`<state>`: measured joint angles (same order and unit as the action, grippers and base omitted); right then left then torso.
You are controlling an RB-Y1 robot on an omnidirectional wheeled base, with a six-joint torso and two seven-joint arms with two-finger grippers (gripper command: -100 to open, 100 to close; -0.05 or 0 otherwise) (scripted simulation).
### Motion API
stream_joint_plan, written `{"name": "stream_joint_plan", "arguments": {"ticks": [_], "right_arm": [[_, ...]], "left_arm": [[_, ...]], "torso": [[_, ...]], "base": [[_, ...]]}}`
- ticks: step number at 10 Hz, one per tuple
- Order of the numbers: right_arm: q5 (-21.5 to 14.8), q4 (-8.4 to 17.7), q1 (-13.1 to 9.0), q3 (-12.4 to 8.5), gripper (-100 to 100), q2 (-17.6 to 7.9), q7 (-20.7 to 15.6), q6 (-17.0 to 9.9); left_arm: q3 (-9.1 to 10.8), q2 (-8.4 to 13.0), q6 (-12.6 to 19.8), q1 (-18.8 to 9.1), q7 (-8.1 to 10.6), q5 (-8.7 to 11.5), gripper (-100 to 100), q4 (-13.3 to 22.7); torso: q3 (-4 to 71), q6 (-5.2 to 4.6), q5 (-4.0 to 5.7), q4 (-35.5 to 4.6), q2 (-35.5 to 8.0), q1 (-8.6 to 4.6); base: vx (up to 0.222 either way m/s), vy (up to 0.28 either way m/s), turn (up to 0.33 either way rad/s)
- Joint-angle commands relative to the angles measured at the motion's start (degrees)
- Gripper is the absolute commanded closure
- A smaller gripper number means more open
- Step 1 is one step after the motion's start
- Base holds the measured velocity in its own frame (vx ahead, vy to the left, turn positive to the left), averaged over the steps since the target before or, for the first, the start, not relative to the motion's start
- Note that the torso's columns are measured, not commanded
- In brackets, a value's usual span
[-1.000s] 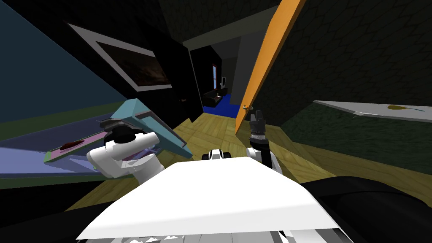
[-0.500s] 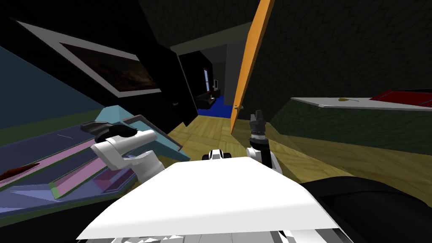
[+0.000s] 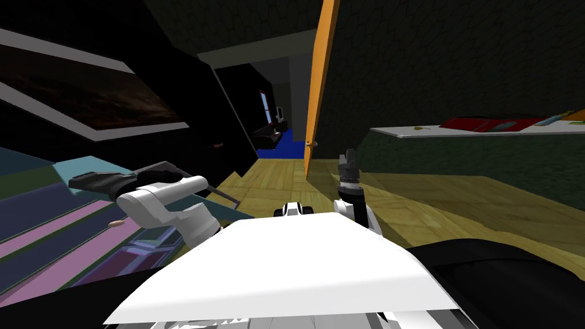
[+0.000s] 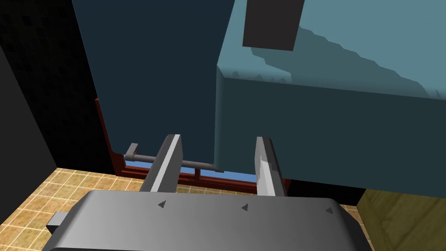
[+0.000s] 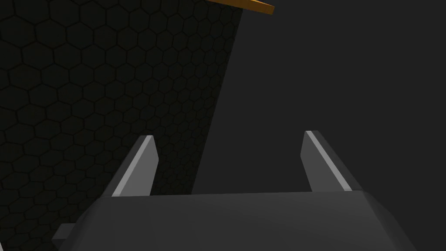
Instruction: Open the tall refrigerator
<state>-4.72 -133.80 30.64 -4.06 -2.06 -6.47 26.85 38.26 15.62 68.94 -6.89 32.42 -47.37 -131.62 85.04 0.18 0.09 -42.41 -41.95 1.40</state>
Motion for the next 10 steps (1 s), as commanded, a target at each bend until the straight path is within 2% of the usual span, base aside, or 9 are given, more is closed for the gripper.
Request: {"name": "stream_joint_plan", "arguments": {"ticks": [1, 2, 3, 4, 5, 6, 8, 9, 10], "right_arm": [[0.0, 0.0, 0.0, 0.0, 0, 0.0, 0.0, 0.0], [0.0, 0.0, 0.0, 0.0, 0, 0.0, 0.0, 0.0], [0.0, 0.0, 0.0, 0.0, 0, 0.0, 0.0, 0.0], [0.0, 0.0, 0.0, 0.0, 0, 0.0, 0.0, 0.0], [0.0, 0.0, 0.0, 0.0, 0, 0.0, 0.0, 0.0], [0.0, 0.0, 0.0, 0.0, 0, 0.0, 0.0, 0.0], [0.0, 0.0, 0.0, 0.0, 0, 0.0, 0.0, 0.0], [0.0, 0.0, 0.0, 0.0, 0, 0.0, 0.0, 0.0], [0.0, 0.0, 0.0, 0.0, 0, 0.0, 0.0, 0.0]], "left_arm": [[2.9, 2.9, 0.5, -2.7, 1.42, -3.7, 100, 3.3], [3.03, 2.9, 0.5, -2.7, 1.42, -5.5, 100, 3.7], [3.03, 2.9, 0.5, -2.7, 1.42, -5.9, 100, 3.7], [5.05, 4.1, 1.0, -4.1, 3.15, -8.1, 100, 6.6], [5.31, 4.1, 1.0, -4.1, 3.15, -9.8, 100, 7.0], [7.11, 5.4, 1.6, -5.5, 4.89, -11.5, 100, 10.1], [7.59, 5.4, 1.6, -5.5, 4.89, -14.5, 100, 10.3], [9.63, 6.6, 2.1, -6.9, 6.62, -16.3, 100, 13.3], [9.87, 6.6, 2.1, -6.9, 6.62, -17.5, 100, 13.6]], "torso": [[-0.1, 0.24, 0.05, -0.1, -0.2, 0.14], [-0.1, 0.06, -0.05, -0.1, -0.1, 0.32], [-0.2, 0.28, -0.04, -0.1, -0.2, 0.13], [-0.4, 0.44, -0.01, -0.2, -0.5, 0.03], [-0.3, 0.16, 0.06, -0.2, -0.5, -0.01], [-0.3, 0.35, 0.09, -0.2, -0.5, -0.14], [-0.4, 0.37, 0.27, -0.2, -0.6, -0.64], [-0.5, 0.43, 0.34, -0.3, -0.8, -0.67], [-0.4, -0.02, 0.35, -0.2, -0.7, -0.66]], "base": [[0.043, -0.053, -0.369], [0.044, -0.039, -0.276], [0.025, -0.006, -0.016], [0.044, -0.033, -0.375], [0.039, -0.027, -0.288], [0.061, -0.037, -0.395], [0.049, -0.014, -0.136], [0.043, -0.034, -0.319], [0.039, -0.02, -0.238]]}}
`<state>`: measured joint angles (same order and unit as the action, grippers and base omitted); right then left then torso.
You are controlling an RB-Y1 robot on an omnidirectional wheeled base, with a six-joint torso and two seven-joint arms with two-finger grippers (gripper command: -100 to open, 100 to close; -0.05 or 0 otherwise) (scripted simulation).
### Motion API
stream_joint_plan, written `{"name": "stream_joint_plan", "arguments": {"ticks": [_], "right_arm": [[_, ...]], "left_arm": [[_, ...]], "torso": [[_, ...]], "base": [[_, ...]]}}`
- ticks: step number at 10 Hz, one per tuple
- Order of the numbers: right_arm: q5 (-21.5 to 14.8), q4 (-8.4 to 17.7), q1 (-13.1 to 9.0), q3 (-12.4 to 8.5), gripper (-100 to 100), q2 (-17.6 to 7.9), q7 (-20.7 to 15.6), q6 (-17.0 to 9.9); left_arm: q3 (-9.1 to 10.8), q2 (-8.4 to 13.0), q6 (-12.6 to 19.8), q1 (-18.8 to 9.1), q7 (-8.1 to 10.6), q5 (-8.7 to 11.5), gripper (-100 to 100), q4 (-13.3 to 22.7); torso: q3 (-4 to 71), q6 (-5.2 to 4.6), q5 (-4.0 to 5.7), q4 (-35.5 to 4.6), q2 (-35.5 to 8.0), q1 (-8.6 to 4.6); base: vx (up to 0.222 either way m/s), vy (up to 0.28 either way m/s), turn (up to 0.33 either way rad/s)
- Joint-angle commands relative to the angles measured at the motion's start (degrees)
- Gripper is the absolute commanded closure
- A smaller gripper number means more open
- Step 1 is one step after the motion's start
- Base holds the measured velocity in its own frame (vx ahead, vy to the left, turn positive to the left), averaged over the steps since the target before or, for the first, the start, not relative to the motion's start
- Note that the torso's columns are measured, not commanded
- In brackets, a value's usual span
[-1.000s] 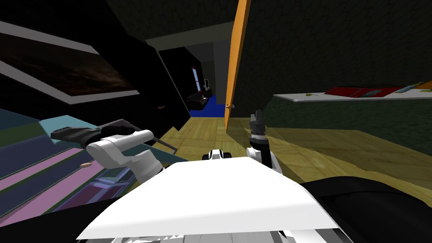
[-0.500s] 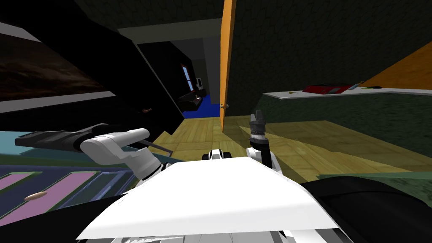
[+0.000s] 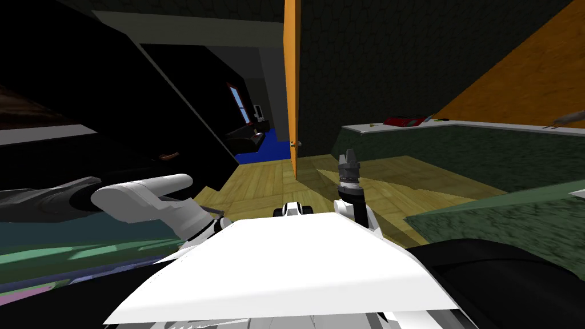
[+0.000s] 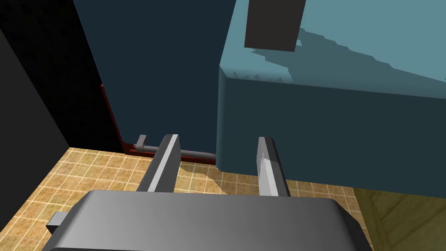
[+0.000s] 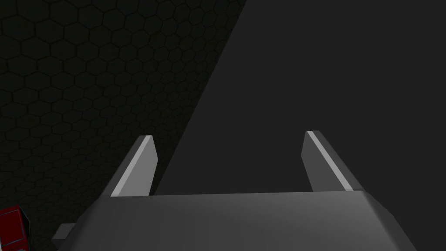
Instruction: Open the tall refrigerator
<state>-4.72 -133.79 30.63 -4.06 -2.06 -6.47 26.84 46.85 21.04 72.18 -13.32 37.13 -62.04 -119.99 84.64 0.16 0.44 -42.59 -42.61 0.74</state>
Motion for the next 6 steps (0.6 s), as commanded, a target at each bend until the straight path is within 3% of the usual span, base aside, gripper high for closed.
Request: {"name": "stream_joint_plan", "arguments": {"ticks": [1, 2, 4, 5, 6], "right_arm": [[0.0, 0.0, 0.0, 0.0, 0, 0.0, 0.0, 0.0], [0.0, 0.0, 0.0, 0.0, 0, 0.0, 0.0, 0.0], [0.0, 0.0, 0.0, 0.0, 0, 0.0, 0.0, 0.0], [0.0, 0.0, 0.0, 0.0, 0, 0.0, 0.0, 0.0], [0.0, 0.0, 0.0, 0.0, 0, 0.0, 0.0, 0.0]], "left_arm": [[1.28, 1.2, -1.1, -0.5, 1.92, -4.2, 100, 2.0], [3.57, 2.4, -0.6, -1.9, 3.65, -5.9, 100, 4.8], [3.57, 2.4, -0.6, -1.9, 3.65, -8.5, 100, 5.3], [3.69, 1.8, 0.5, -1.8, 3.31, -7.9, 100, 5.1], [4.48, 4.7, 0.2, -2.2, 3.28, -7.4, -100, 6.2]], "torso": [[0.2, -0.11, -0.03, 0.2, 0.3, -0.09], [0.3, 0.01, 0.01, 0.2, 0.4, -0.11], [0.7, -0.65, 0.1, 0.4, 0.9, -0.23], [0.6, -0.46, -0.08, 0.5, 1.0, -0.38], [0.2, -0.24, -0.35, 0.4, 0.7, -0.6]], "base": [[0.018, -0.005, -0.044], [0.047, -0.026, -0.301], [0.027, -0.014, -0.154], [0.004, 0.014, -0.013], [-0.006, 0.026, -0.008]]}}
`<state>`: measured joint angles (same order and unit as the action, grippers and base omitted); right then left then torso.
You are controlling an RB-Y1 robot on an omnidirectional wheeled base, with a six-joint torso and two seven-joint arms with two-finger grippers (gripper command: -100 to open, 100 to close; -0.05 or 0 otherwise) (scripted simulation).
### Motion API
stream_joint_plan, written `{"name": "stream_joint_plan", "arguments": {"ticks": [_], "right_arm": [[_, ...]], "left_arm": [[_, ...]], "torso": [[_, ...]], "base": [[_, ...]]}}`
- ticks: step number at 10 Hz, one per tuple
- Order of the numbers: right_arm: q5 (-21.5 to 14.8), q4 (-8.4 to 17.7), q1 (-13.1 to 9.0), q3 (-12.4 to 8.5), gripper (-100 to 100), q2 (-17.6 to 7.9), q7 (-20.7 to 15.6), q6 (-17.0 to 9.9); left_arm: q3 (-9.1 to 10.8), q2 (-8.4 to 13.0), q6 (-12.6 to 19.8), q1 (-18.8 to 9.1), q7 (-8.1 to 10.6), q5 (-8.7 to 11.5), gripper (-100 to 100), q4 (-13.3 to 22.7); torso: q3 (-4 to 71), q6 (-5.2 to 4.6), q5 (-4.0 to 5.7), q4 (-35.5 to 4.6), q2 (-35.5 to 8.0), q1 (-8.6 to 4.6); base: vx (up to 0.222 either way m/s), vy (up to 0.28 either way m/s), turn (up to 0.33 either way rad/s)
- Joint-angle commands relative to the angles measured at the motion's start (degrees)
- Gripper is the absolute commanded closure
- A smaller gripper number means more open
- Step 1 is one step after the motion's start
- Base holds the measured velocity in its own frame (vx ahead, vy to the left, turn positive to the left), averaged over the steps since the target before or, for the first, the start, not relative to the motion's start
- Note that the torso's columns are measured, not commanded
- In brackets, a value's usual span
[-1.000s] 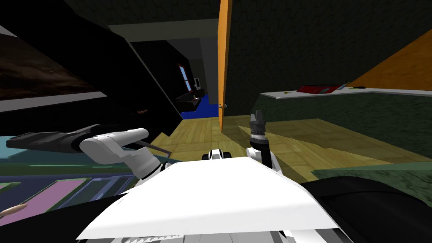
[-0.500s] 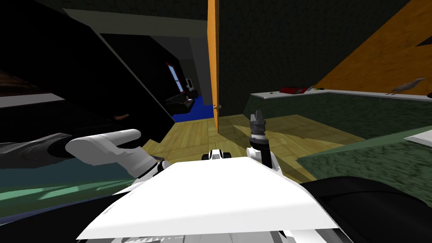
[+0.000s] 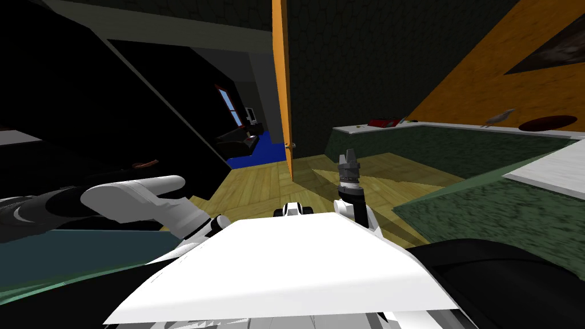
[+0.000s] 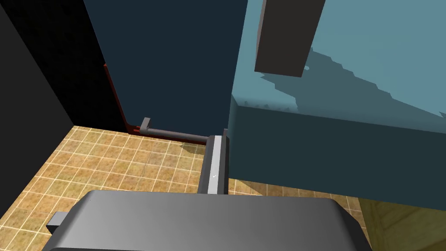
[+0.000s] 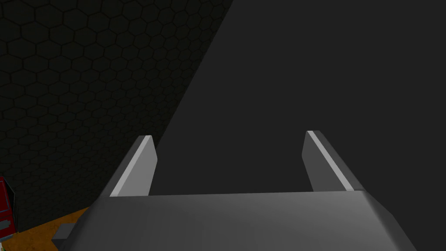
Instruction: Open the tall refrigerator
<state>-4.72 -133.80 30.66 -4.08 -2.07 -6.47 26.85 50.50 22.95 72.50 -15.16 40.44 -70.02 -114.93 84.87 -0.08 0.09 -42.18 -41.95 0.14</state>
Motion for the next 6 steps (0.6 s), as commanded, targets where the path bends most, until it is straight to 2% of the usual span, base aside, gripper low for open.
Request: {"name": "stream_joint_plan", "arguments": {"ticks": [1, 2, 3, 4, 6], "right_arm": [[0.0, 0.0, 0.0, 0.0, 0, 0.0, 0.0, 0.0], [0.0, 0.0, 0.0, 0.0, 0, 0.0, 0.0, 0.0], [0.0, 0.0, 0.0, 0.0, 0, 0.0, 0.0, 0.0], [0.0, 0.0, 0.0, 0.0, 0, 0.0, 0.0, 0.0], [0.0, 0.0, 0.0, 0.0, 0, 0.0, 0.0, 0.0]], "left_arm": [[1.35, 4.3, -0.2, -0.6, -0.05, 0.9, -100, 1.9], [1.98, 6.0, -0.3, -0.9, -0.08, 1.4, -100, 2.9], [1.98, 6.8, -0.3, -0.9, -0.08, 1.4, -100, 2.9], [2.69, 8.8, -0.4, -1.3, -0.13, 1.9, -100, 4.0], [3.48, 12.1, -0.5, -1.7, -0.19, 2.5, -100, 5.2]], "torso": [[-0.3, 0.07, -0.07, -0.1, -0.3, -0.06], [-0.4, 0.09, -0.1, -0.2, -0.5, -0.05], [-0.5, 0.09, -0.12, -0.2, -0.6, -0.06], [-0.4, 0.08, -0.09, -0.1, -0.5, -0.15], [-0.4, 0.22, -0.63, -0.1, -0.4, 0.68]], "base": [[-0.022, 0.052, -0.014], [-0.035, 0.06, -0.011], [-0.034, 0.049, -0.001], [-0.032, 0.04, -0.031], [-0.035, 0.041, -0.006]]}}
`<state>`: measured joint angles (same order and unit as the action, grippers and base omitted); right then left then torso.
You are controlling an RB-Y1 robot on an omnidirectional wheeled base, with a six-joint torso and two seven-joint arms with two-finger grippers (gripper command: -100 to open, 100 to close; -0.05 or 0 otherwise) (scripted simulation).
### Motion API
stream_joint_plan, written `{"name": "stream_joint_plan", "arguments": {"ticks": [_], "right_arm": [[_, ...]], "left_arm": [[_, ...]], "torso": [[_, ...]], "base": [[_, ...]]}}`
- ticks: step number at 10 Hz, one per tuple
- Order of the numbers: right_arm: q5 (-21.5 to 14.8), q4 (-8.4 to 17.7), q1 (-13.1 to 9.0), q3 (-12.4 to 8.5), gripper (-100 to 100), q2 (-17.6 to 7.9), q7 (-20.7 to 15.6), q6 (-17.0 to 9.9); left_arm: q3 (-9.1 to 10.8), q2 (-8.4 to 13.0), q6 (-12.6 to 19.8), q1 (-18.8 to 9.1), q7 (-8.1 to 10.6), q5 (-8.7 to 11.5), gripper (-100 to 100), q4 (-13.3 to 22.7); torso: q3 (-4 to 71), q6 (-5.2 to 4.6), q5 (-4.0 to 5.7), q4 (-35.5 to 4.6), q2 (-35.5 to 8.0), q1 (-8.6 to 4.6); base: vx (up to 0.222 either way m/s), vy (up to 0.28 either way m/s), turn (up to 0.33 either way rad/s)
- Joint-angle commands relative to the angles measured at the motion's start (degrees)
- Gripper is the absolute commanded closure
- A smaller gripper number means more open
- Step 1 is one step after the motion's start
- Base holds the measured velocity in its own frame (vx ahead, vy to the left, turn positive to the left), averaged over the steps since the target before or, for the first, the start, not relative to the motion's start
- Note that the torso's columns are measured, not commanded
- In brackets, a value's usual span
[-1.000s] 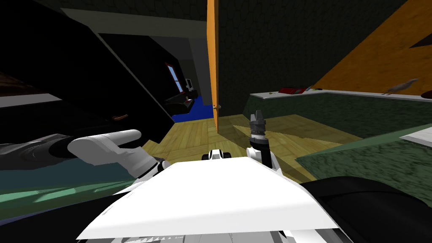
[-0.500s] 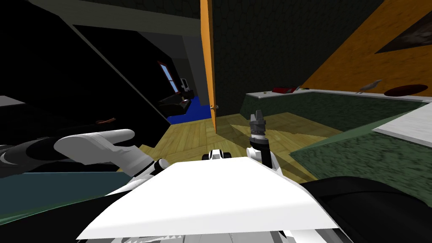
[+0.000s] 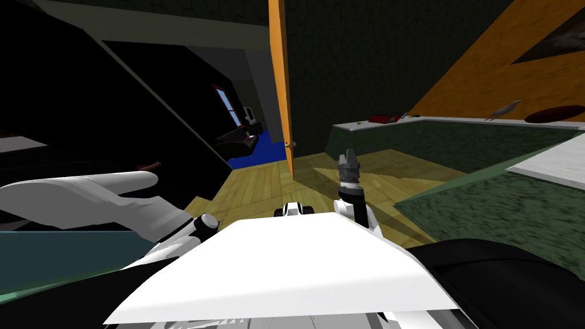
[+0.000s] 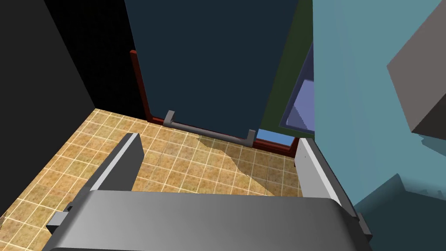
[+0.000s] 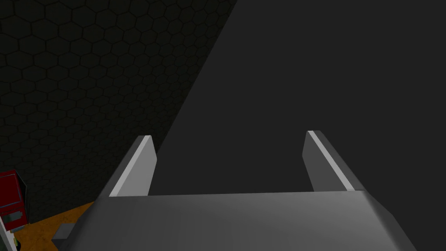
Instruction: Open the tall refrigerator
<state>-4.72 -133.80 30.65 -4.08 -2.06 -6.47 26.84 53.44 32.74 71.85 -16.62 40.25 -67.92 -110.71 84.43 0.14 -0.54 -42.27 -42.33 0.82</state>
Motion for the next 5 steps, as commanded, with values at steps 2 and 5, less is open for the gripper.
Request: {"name": "stream_joint_plan", "arguments": {"ticks": [2, 5], "right_arm": [[0.0, 0.0, 0.0, 0.0, 0, 0.0, 0.0, 0.0], [0.0, 0.0, 0.0, 0.0, 0, 0.0, 0.0, 0.0]], "left_arm": [[1.39, 5.3, 0.0, -0.6, -0.1, 1.0, -100, 2.3], [3.28, 10.4, -0.1, -1.5, -0.35, 2.5, -100, 5.4]], "torso": [[0.1, -0.12, 0.42, 0.0, 0.0, -0.55], [0.1, -0.14, 0.58, 0.0, 0.1, -0.93]], "base": [[-0.033, 0.055, -0.004], [-0.036, 0.053, -0.014]]}}
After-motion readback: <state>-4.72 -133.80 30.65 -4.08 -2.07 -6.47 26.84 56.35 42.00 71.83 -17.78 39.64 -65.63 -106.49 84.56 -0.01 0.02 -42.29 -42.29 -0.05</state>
